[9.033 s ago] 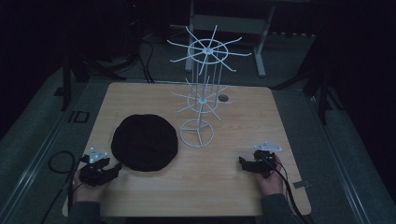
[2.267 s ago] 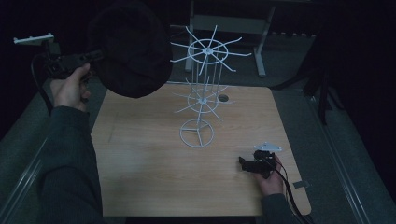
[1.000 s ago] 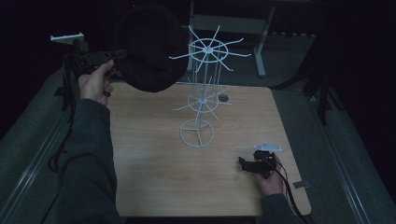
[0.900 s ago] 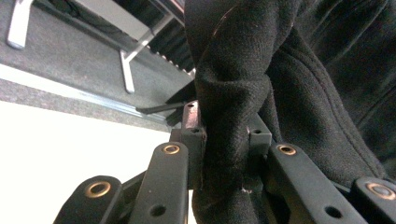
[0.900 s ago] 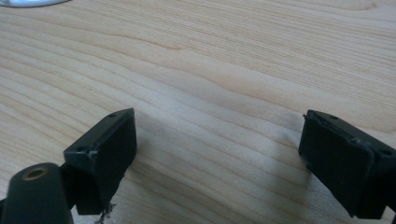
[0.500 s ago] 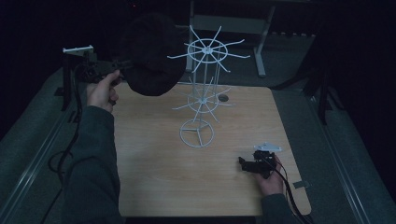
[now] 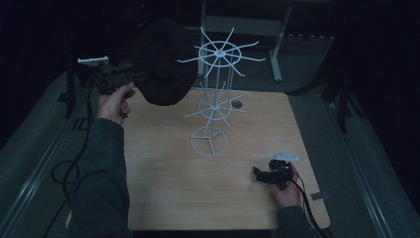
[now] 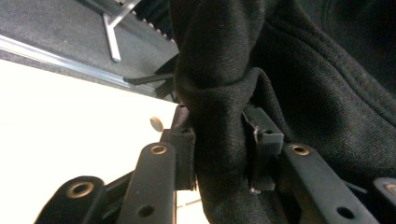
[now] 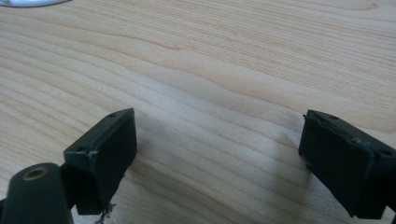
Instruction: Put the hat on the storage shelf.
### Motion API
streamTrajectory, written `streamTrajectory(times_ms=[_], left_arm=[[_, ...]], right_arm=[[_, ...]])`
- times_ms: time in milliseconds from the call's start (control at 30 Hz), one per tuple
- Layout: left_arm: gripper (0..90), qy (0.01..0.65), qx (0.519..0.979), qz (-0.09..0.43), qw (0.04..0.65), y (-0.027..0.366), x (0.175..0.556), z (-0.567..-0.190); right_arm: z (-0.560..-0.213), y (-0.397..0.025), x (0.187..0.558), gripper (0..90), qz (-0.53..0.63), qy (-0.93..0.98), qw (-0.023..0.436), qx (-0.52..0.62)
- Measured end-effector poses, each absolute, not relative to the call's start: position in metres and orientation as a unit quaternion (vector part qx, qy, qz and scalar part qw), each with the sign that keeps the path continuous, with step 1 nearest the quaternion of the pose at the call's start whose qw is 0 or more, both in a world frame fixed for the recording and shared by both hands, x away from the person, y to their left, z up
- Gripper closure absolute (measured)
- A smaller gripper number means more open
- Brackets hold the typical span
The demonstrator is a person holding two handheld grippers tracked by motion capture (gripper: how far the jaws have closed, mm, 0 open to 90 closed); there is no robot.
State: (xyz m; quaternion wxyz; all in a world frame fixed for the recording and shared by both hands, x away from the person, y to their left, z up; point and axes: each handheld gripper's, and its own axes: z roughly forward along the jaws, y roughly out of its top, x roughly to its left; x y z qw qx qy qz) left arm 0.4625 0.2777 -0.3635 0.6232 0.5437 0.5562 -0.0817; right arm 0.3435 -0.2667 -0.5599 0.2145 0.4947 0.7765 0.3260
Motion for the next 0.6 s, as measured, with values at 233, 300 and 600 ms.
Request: streamTrajectory(times_ms=[233,300,600], left_arm=[[61.3,0.550,0.568,-0.083,0.607,0.267,0.466,-0.369],[59.4,0.549,0.569,-0.084,0.606,0.265,0.466,-0.370],[45.1,0.541,0.587,-0.096,0.595,0.256,0.470,-0.375]], right_arm=[[-0.560,-0.266,0.343,11.0,0.327,0.776,0.214,0.496],[-0.560,-0.267,0.343,11.1,0.326,0.776,0.214,0.496],[-0.560,-0.266,0.343,11.0,0.326,0.776,0.213,0.497]])
